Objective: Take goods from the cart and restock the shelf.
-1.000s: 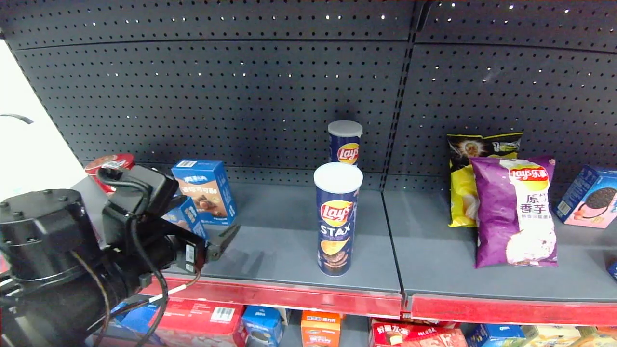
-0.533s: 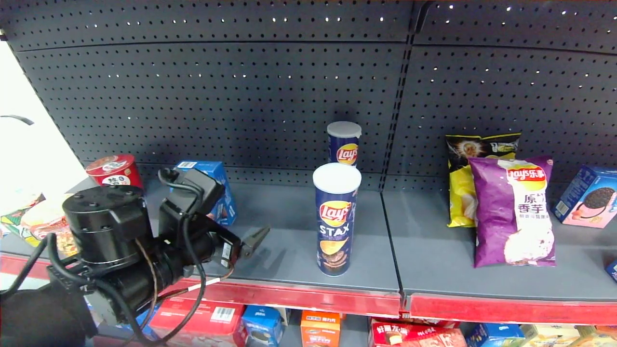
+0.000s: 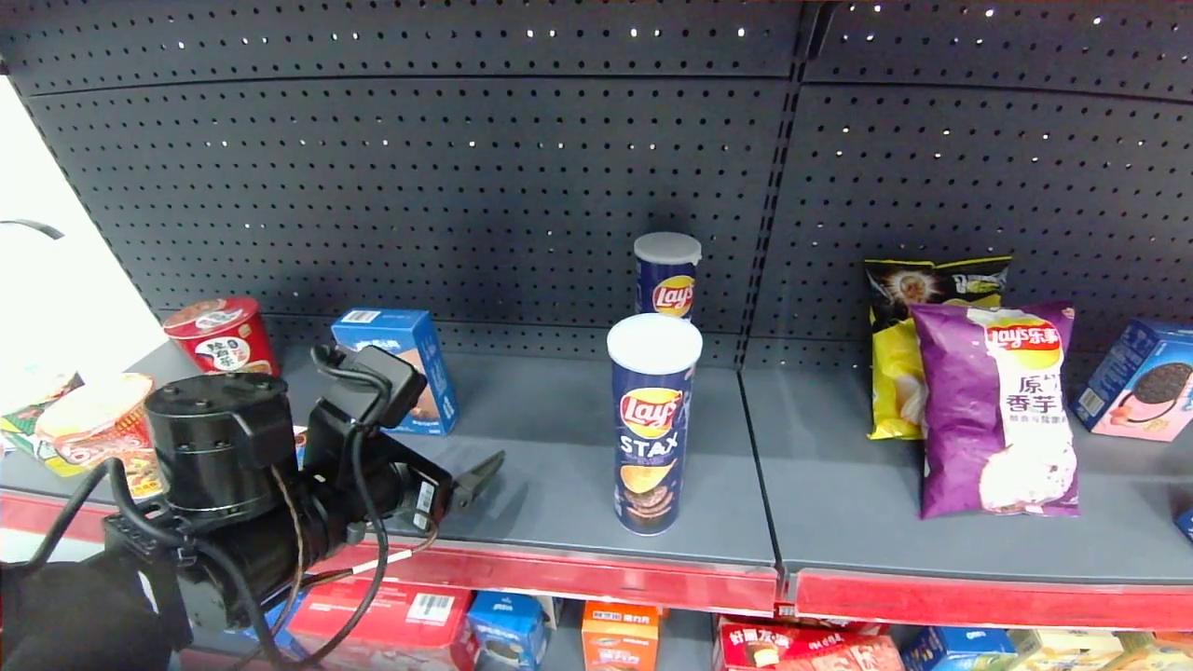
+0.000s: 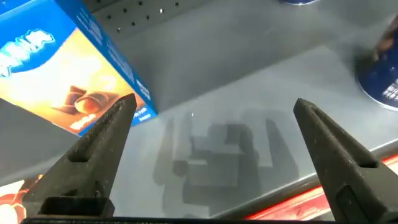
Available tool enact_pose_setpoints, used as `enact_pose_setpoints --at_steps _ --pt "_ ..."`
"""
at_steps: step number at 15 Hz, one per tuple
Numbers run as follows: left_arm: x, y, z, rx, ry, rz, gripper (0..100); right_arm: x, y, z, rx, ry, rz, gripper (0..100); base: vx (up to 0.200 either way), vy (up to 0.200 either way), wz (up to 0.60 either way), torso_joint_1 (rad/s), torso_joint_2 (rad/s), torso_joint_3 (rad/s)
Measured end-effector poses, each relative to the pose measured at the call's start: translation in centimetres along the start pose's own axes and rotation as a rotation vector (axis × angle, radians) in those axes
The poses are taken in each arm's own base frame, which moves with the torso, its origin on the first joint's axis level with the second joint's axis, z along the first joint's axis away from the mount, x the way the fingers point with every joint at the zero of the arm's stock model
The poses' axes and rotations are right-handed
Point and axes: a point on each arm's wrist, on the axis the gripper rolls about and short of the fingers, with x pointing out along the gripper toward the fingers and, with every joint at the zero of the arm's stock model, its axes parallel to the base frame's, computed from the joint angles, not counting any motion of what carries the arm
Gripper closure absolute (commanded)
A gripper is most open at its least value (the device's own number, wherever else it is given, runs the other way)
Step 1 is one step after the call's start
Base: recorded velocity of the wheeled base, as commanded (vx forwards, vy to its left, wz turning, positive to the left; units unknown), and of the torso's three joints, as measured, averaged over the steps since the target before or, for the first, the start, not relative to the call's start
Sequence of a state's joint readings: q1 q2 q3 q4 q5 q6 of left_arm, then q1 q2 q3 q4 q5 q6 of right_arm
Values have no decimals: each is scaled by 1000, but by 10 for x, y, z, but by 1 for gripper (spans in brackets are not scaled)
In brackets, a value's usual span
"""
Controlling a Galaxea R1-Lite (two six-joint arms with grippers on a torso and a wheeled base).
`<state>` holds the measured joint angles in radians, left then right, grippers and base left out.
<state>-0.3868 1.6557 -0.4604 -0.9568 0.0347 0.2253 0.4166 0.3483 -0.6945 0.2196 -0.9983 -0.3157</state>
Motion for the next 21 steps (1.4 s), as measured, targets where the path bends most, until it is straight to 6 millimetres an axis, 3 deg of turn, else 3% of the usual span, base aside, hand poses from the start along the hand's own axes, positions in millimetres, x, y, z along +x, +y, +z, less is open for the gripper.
enact_pose_setpoints --at_steps 7,12,18,21 --pt "-23 -4 7 1 -48 -13 0 1 3 -6 -14 7 15 0 0 0 0 0 0 0" --pt "-28 -9 11 0 -67 -36 0 2 4 -6 -18 8 23 0 0 0 0 0 0 0" --pt "-10 -11 16 4 -67 -40 0 2 5 -7 -22 10 26 0 0 0 0 0 0 0" --pt "2 -21 16 15 -64 -75 0 2 5 -7 -22 11 22 0 0 0 0 0 0 0"
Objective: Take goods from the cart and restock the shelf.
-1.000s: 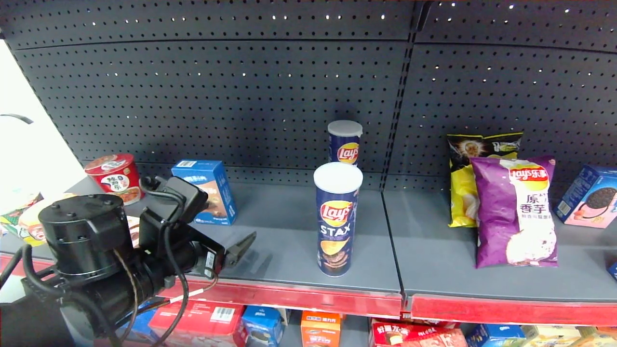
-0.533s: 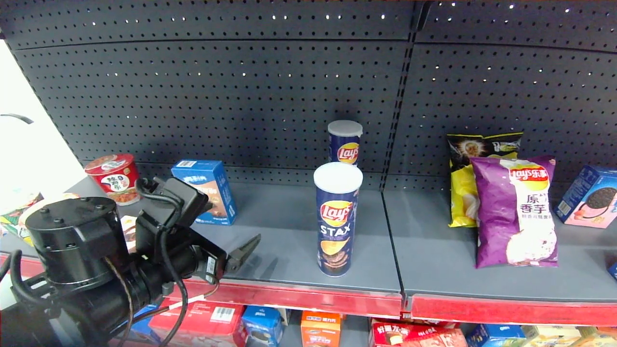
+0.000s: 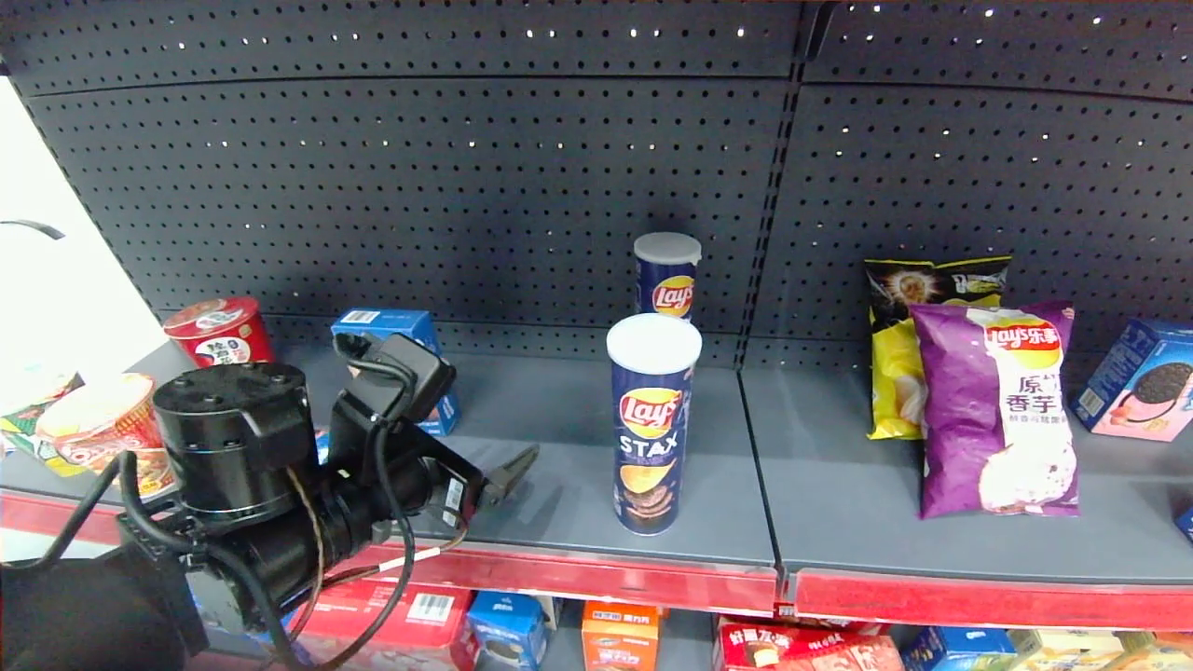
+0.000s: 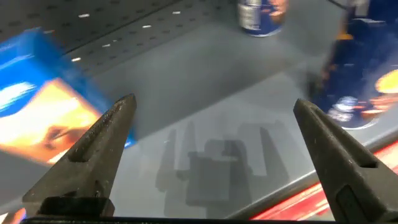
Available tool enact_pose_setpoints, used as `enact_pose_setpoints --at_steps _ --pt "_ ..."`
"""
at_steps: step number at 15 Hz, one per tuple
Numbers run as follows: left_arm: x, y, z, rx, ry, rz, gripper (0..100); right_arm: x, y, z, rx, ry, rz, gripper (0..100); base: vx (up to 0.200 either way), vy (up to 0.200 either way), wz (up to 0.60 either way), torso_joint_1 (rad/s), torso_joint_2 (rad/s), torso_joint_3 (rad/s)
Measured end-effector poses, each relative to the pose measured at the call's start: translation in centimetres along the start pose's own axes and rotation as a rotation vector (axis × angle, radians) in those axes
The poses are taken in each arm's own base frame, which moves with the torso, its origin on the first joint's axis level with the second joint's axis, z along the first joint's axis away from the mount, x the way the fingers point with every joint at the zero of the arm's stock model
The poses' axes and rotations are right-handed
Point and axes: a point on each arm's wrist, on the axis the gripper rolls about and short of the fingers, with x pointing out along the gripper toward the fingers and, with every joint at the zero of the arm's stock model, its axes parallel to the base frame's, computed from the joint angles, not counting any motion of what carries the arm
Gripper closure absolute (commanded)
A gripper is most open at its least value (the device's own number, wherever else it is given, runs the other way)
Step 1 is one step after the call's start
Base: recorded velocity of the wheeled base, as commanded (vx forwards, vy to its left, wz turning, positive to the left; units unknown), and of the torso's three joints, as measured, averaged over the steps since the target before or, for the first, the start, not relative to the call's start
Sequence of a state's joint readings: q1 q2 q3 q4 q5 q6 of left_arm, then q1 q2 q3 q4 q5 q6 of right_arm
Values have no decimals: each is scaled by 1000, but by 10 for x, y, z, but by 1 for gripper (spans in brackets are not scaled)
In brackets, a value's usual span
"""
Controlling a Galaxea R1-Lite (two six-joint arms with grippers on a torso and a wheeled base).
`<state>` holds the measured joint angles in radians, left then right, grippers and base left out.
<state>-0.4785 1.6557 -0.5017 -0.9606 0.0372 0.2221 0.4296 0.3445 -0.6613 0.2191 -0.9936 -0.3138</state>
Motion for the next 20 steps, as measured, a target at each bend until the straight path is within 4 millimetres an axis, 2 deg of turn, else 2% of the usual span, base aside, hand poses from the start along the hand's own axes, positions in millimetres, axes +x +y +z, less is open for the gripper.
enact_pose_setpoints --at_steps 12,20 --pt "51 -19 0 17 6 -55 0 0 -1 2 2 0 -8 0 0 0 0 0 0 0" --pt "70 -27 -2 21 6 -72 0 0 -1 3 -1 0 -13 0 0 0 0 0 0 0"
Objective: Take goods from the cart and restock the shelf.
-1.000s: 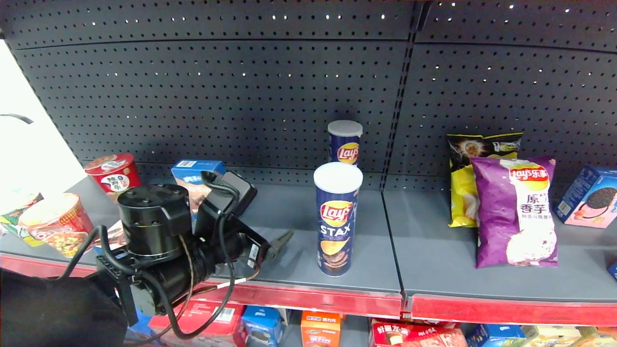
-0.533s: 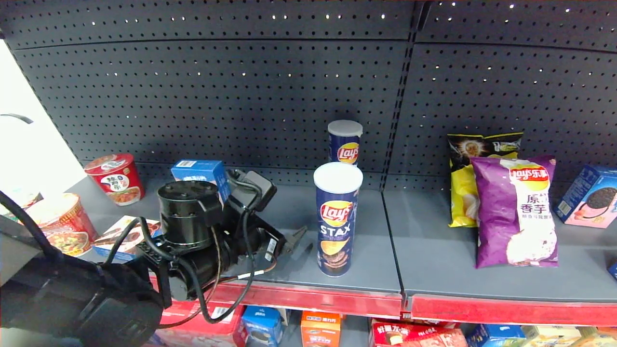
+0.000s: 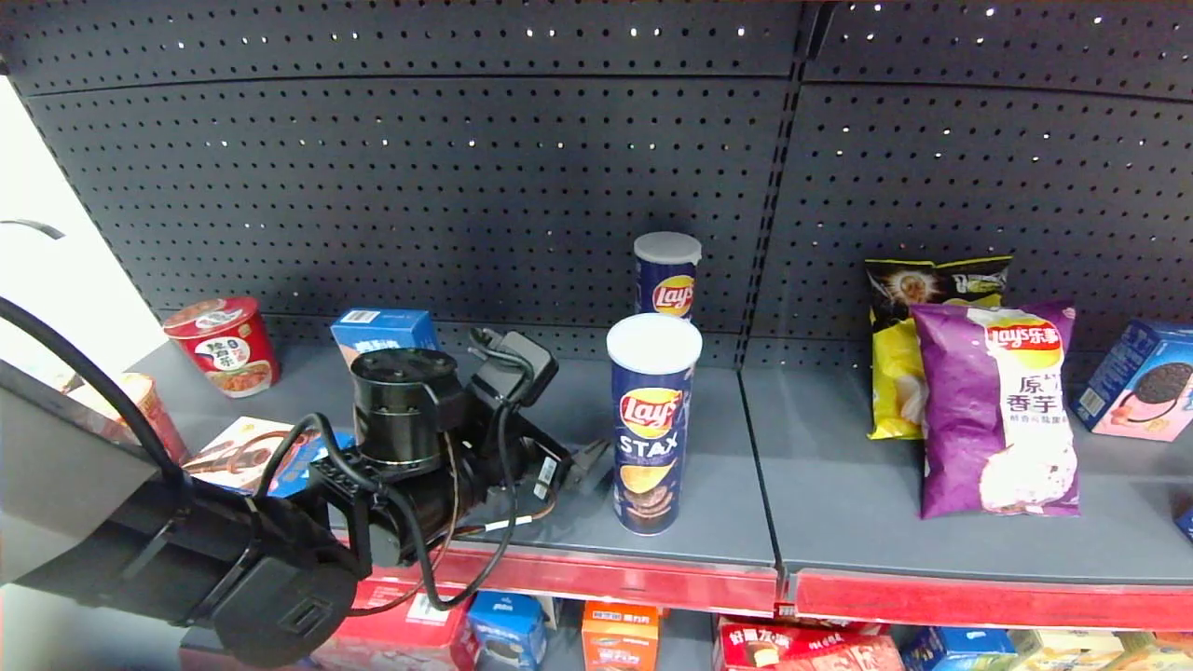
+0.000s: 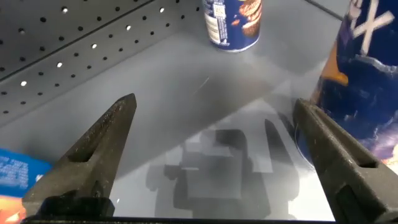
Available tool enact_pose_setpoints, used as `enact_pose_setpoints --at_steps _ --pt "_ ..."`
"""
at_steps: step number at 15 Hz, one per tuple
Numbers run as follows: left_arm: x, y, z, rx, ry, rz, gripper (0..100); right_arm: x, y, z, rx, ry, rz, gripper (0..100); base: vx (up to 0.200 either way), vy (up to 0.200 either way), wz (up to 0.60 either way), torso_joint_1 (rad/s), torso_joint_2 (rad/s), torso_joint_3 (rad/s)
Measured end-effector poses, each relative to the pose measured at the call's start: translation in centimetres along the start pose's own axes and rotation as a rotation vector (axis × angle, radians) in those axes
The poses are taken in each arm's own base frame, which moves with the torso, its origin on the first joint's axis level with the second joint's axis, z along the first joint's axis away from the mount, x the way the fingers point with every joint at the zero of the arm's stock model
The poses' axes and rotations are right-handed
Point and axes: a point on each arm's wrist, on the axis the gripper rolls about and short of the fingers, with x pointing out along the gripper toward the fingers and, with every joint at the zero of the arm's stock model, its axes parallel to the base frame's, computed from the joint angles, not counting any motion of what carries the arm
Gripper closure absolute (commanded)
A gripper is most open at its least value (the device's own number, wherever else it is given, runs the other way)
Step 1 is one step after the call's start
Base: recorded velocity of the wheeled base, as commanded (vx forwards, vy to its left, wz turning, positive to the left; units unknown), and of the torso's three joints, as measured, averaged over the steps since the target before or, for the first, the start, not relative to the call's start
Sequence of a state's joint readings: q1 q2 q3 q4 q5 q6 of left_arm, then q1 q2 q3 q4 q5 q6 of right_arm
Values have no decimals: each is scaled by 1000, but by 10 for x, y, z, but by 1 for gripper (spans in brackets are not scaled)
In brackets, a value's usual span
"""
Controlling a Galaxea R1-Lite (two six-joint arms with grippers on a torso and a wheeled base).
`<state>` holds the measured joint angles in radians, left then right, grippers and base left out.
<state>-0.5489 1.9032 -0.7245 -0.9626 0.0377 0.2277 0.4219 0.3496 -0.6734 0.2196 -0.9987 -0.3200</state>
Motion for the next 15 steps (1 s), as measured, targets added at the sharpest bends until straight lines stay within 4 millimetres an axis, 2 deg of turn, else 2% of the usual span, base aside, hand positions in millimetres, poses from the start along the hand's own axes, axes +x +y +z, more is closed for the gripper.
enact_pose_setpoints --at_steps 8,15 --pt "14 -9 5 3 -22 -22 0 0 0 -1 -1 0 -1 0 0 0 0 0 0 0" --pt "16 -11 1 -1 -11 -25 0 0 0 0 1 -1 0 0 0 0 0 0 0 0"
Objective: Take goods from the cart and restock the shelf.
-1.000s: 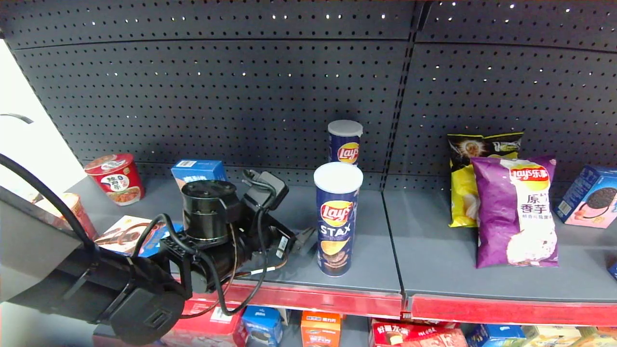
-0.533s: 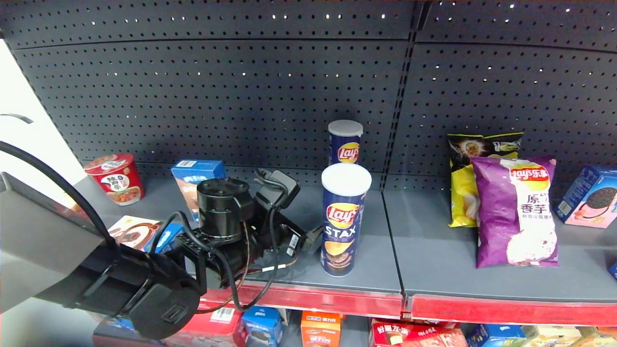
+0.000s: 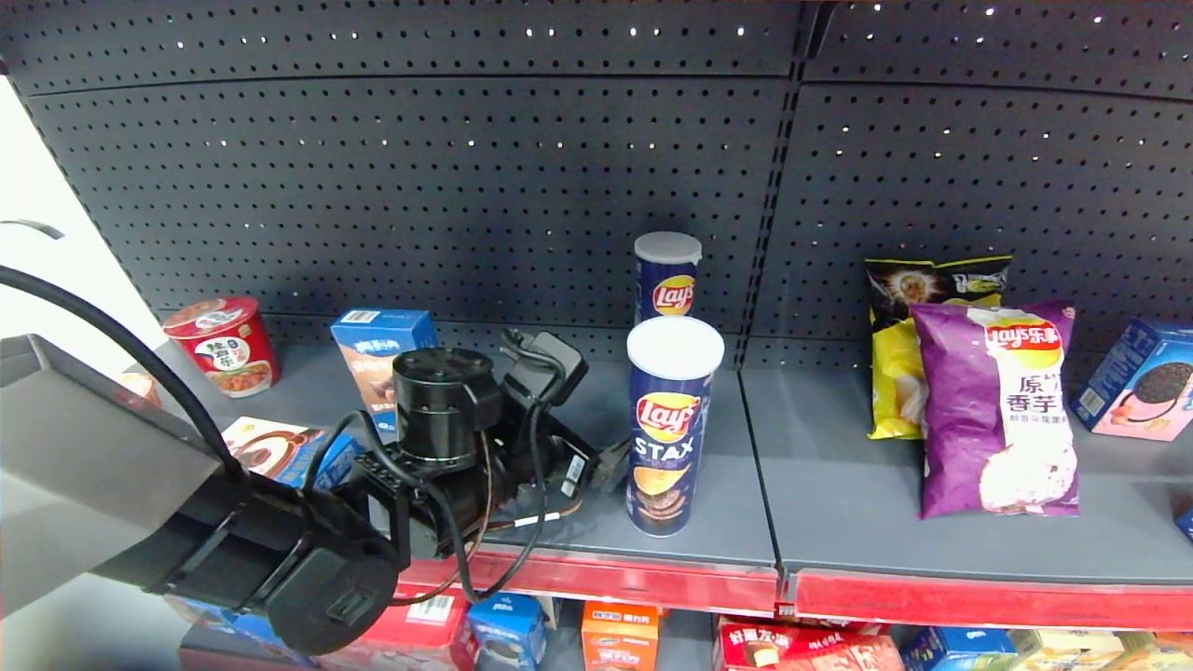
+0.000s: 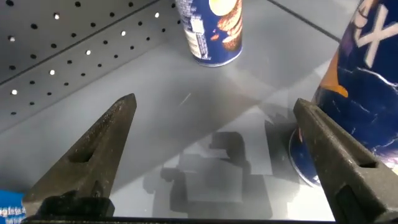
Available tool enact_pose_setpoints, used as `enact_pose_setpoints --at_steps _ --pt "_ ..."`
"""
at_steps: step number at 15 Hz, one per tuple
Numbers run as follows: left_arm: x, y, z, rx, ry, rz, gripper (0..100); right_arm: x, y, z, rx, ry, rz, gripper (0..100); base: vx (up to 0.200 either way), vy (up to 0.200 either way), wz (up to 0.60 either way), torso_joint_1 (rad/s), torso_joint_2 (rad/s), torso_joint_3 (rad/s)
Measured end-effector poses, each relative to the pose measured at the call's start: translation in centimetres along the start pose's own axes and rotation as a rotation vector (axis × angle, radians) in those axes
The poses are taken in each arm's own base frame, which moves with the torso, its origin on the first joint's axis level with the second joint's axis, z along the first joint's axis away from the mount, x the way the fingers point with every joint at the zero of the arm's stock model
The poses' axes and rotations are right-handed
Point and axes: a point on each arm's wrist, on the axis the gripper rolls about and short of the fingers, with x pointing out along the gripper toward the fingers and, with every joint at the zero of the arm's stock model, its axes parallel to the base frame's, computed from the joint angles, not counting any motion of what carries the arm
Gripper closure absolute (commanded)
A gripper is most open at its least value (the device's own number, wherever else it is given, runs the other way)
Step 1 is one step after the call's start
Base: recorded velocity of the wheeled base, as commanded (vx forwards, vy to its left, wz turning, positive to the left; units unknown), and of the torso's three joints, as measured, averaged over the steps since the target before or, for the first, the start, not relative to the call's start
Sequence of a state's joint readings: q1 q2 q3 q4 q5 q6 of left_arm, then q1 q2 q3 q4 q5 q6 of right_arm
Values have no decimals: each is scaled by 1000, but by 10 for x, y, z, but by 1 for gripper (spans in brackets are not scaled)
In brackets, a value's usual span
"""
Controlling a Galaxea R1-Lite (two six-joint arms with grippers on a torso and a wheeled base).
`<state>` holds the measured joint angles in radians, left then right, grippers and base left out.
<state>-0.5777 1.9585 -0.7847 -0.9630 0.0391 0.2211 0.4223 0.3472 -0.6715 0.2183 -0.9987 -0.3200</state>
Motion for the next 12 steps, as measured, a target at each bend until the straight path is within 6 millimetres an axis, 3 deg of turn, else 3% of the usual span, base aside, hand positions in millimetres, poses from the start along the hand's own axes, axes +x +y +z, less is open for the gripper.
enact_pose_setpoints --at_steps 3,7,10,12 --pt "-7 13 -10 -8 36 40 0 0 0 1 2 -2 0 0 0 0 0 0 0 0" --pt "-38 28 -9 -18 39 97 0 0 0 1 7 -8 11 0 0 0 0 0 0 0" --pt "-77 36 0 -41 20 185 0 1 0 0 8 -9 20 0 0 0 0 0 0 0" --pt "-117 48 -4 -64 32 268 0 2 0 0 12 -15 43 0 0 0 0 0 0 0"
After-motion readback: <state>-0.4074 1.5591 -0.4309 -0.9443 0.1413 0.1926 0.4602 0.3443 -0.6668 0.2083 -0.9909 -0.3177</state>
